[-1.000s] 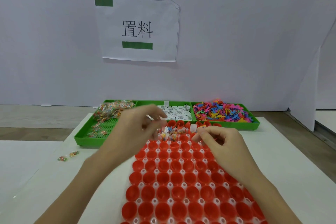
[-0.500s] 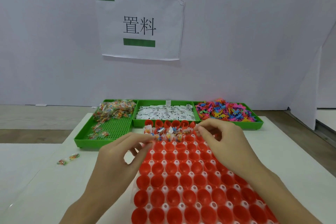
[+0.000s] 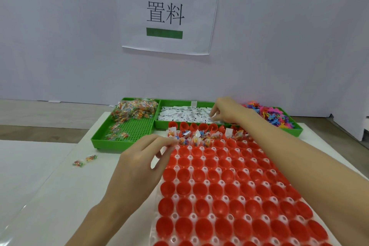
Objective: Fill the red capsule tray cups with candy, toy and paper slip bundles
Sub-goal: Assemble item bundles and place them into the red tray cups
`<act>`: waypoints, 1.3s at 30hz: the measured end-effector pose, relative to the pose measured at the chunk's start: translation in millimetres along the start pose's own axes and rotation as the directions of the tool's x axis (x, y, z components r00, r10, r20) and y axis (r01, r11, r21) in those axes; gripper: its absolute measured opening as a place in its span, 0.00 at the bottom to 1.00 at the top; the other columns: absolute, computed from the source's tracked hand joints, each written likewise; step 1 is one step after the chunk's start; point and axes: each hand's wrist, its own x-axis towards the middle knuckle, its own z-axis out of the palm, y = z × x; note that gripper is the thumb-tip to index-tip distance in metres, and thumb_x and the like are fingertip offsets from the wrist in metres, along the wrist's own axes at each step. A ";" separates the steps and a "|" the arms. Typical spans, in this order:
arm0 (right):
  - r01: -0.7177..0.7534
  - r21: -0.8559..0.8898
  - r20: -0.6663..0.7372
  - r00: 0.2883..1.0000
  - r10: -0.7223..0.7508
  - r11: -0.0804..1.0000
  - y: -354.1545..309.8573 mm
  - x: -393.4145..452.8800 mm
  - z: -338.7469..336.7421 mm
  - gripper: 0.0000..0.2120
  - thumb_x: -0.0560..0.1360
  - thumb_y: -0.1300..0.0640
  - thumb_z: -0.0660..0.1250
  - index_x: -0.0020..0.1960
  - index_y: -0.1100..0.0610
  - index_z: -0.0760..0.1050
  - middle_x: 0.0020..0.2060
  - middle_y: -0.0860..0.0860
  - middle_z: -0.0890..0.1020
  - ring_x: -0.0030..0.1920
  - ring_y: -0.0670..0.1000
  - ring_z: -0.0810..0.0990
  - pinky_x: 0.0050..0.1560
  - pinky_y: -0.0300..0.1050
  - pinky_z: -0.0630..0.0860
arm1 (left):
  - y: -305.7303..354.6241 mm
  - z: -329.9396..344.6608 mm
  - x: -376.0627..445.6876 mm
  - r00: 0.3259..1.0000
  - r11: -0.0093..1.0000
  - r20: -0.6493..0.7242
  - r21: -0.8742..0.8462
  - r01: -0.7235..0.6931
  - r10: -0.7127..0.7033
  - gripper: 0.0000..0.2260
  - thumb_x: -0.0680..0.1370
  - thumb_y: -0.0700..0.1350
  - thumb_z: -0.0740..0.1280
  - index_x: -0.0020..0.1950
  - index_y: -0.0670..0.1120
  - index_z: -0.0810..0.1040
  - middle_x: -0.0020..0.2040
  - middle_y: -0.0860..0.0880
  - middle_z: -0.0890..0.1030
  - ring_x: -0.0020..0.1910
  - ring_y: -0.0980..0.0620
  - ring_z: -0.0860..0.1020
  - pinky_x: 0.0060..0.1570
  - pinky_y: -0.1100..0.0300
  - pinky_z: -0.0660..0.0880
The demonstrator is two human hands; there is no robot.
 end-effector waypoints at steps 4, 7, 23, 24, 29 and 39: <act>0.001 -0.001 0.027 1.000 -0.001 1.000 0.9 8.1 5.8 0.09 0.73 0.61 0.77 0.53 0.60 0.86 0.53 0.55 0.86 0.52 0.54 0.85 0.54 0.47 0.79 | -0.5 0.5 -0.2 1.000 1.000 -0.009 0.006 0.006 -0.006 0.07 0.77 0.42 0.72 0.54 0.48 0.85 0.44 0.62 0.77 0.38 0.59 0.74 0.45 0.72 0.70; 0.010 0.011 0.009 1.000 -0.010 1.000 2.1 8.0 5.5 0.06 0.74 0.63 0.75 0.50 0.61 0.86 0.49 0.55 0.87 0.49 0.53 0.85 0.49 0.44 0.79 | -0.1 1.0 -0.1 1.000 1.000 -0.011 0.013 0.010 -0.010 0.07 0.77 0.42 0.72 0.54 0.48 0.85 0.44 0.62 0.76 0.38 0.60 0.74 0.45 0.73 0.69; -0.035 0.254 -0.174 0.981 0.081 0.967 17.2 -9.0 9.7 0.06 0.77 0.56 0.74 0.48 0.60 0.84 0.41 0.50 0.84 0.39 0.47 0.80 0.35 0.33 0.69 | 1.3 -4.4 1.9 0.997 0.997 -0.016 0.005 0.071 -0.071 0.06 0.76 0.43 0.73 0.52 0.50 0.85 0.43 0.64 0.75 0.38 0.61 0.74 0.43 0.73 0.69; -0.036 0.253 -0.180 0.980 0.083 0.967 17.2 -9.7 11.3 0.06 0.77 0.56 0.73 0.48 0.60 0.84 0.41 0.50 0.83 0.39 0.46 0.79 0.35 0.32 0.69 | 1.1 -4.7 1.9 0.997 0.997 -0.016 0.005 0.072 -0.072 0.06 0.76 0.44 0.73 0.52 0.50 0.85 0.43 0.64 0.75 0.38 0.61 0.74 0.43 0.73 0.69; -0.038 0.239 -0.228 0.969 0.095 0.970 18.1 -8.7 14.9 0.06 0.79 0.59 0.70 0.55 0.60 0.82 0.47 0.53 0.83 0.44 0.49 0.78 0.37 0.33 0.70 | 1.2 -6.9 2.6 0.998 0.998 -0.004 0.003 0.064 -0.064 0.06 0.77 0.45 0.71 0.52 0.51 0.85 0.44 0.68 0.73 0.39 0.62 0.74 0.43 0.73 0.70; 0.003 0.319 -0.326 0.939 0.107 0.948 16.7 -7.3 13.1 0.07 0.78 0.55 0.72 0.52 0.57 0.85 0.44 0.52 0.86 0.40 0.44 0.79 0.39 0.34 0.73 | 0.6 -7.9 3.0 0.997 0.997 -0.019 0.019 0.080 -0.080 0.06 0.76 0.46 0.71 0.51 0.50 0.85 0.42 0.64 0.76 0.38 0.61 0.73 0.42 0.71 0.71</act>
